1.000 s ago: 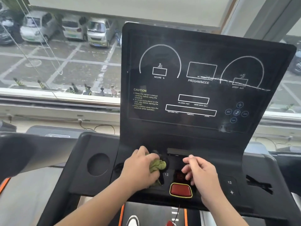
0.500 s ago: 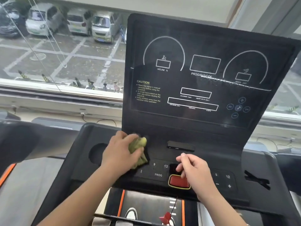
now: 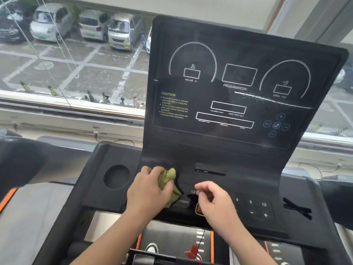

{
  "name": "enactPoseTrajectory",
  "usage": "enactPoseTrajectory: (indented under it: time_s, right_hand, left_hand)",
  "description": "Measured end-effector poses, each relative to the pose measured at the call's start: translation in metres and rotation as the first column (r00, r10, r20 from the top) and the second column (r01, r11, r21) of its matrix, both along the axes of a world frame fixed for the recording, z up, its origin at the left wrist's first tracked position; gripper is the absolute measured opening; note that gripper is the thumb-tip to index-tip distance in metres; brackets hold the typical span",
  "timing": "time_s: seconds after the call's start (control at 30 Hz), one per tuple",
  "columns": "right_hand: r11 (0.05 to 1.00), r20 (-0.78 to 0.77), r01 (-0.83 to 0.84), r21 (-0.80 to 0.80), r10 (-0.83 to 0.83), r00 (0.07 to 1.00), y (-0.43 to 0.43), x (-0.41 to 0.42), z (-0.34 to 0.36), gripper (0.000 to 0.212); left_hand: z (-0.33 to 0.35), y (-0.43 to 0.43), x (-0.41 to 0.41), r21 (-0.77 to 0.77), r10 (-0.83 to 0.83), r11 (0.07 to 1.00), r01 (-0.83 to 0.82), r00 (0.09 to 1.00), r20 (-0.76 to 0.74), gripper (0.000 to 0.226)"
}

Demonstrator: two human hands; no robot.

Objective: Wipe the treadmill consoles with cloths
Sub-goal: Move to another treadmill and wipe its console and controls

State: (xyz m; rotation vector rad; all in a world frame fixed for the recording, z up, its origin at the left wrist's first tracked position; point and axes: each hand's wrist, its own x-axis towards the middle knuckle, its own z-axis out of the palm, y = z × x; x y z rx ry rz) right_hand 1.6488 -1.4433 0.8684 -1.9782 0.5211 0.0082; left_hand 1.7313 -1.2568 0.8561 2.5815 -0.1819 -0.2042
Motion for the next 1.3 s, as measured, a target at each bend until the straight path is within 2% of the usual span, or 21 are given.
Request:
enactPoseTrajectory:
  time_s: [0.07, 0.13, 0.2, 0.23, 0.3, 0.33, 0.4, 0.47, 0.53, 0.63, 0.77, 0.83, 0.93, 1.03, 1.13, 1.2, 1.3]
  right_hand:
    - [0.999, 0.004, -0.053, -0.011, 0.053, 0.999, -0.004, -0.003, 0.003, 0.035]
    - [0.968, -0.018, -0.242, -0.072, 0.242, 0.97, -0.008, -0.009, 0.007, 0.049]
    - [0.893, -0.092, -0.417, -0.17, 0.407, 0.909, -0.01, -0.017, 0.007, 0.081]
    - [0.855, -0.15, -0.463, -0.234, 0.439, 0.886, -0.011, -0.021, 0.006, 0.096]
    - [0.8, -0.242, -0.459, -0.388, 0.392, 0.888, -0.013, -0.029, -0.001, 0.113]
    - [0.77, -0.243, -0.419, -0.48, 0.342, 0.908, -0.015, -0.031, -0.005, 0.111]
    - [0.715, -0.136, -0.285, -0.638, 0.26, 0.956, -0.026, -0.035, -0.015, 0.083]
    - [0.71, -0.032, -0.18, -0.681, 0.216, 0.976, -0.043, -0.039, -0.024, 0.054]
    - [0.708, 0.006, -0.123, -0.695, 0.177, 0.984, -0.066, -0.043, -0.031, 0.04]
    - [0.697, 0.033, 0.016, -0.717, 0.011, 0.999, -0.115, -0.054, -0.038, 0.036]
    - [0.753, 0.001, 0.206, -0.625, -0.263, 0.965, -0.177, -0.056, -0.036, 0.046]
    - [0.753, 0.01, 0.275, -0.598, -0.336, 0.942, -0.184, -0.051, -0.035, 0.046]
    - [0.635, 0.049, 0.202, -0.746, -0.249, 0.967, -0.161, -0.045, -0.042, 0.039]
    - [0.656, 0.075, 0.088, -0.749, -0.048, 0.996, -0.119, -0.043, -0.042, 0.037]
    - [0.7, 0.072, -0.058, -0.712, 0.155, 0.985, -0.107, -0.048, -0.041, 0.038]
    - [0.714, 0.075, -0.059, -0.698, 0.155, 0.985, -0.128, -0.051, -0.039, 0.038]
    - [0.673, 0.07, 0.078, -0.735, -0.039, 0.997, -0.178, -0.053, -0.04, 0.038]
  left_hand:
    - [0.002, -0.017, -0.004, 0.066, -0.06, 0.996, 0.062, 0.998, -0.028, 0.041]
    - [0.003, -0.037, -0.011, 0.016, -0.116, 0.993, 0.118, 0.99, -0.082, 0.042]
    - [0.002, -0.054, -0.014, -0.11, -0.201, 0.976, 0.187, 0.97, -0.138, 0.043]
    - [0.005, -0.062, -0.015, -0.179, -0.244, 0.96, 0.214, 0.956, -0.165, 0.046]
    - [0.013, -0.075, -0.016, -0.375, -0.267, 0.914, 0.156, 0.927, -0.265, 0.051]
    - [0.014, -0.079, -0.016, -0.473, -0.267, 0.877, 0.087, 0.906, -0.328, 0.05]
    - [0.015, -0.089, -0.019, -0.548, -0.272, 0.837, -0.001, 0.867, -0.418, 0.052]
    - [0.011, -0.099, -0.026, -0.536, -0.267, 0.844, 0.013, 0.877, -0.399, 0.053]
    - [0.007, -0.11, -0.032, -0.503, -0.244, 0.862, 0.06, 0.919, -0.308, 0.051]
    - [0.012, -0.122, -0.039, -0.475, -0.236, 0.874, 0.107, 0.946, -0.221, 0.05]
    - [0.018, -0.134, -0.045, -0.509, -0.291, 0.849, 0.145, 0.931, -0.22, 0.053]
    - [0.021, -0.137, -0.046, -0.515, -0.279, 0.848, 0.128, 0.933, -0.228, 0.051]
    - [0.023, -0.137, -0.047, -0.517, -0.259, 0.851, 0.093, 0.931, -0.259, 0.046]
    - [0.025, -0.135, -0.047, -0.507, -0.209, 0.861, 0.046, 0.94, -0.27, 0.053]
    - [0.029, -0.132, -0.045, -0.499, -0.185, 0.866, 0.028, 0.946, -0.268, 0.056]
    - [0.031, -0.13, -0.044, -0.507, -0.172, 0.862, 0.019, 0.951, -0.257, 0.052]
    - [0.032, -0.128, -0.044, -0.527, -0.161, 0.85, 0.006, 0.955, -0.25, 0.049]
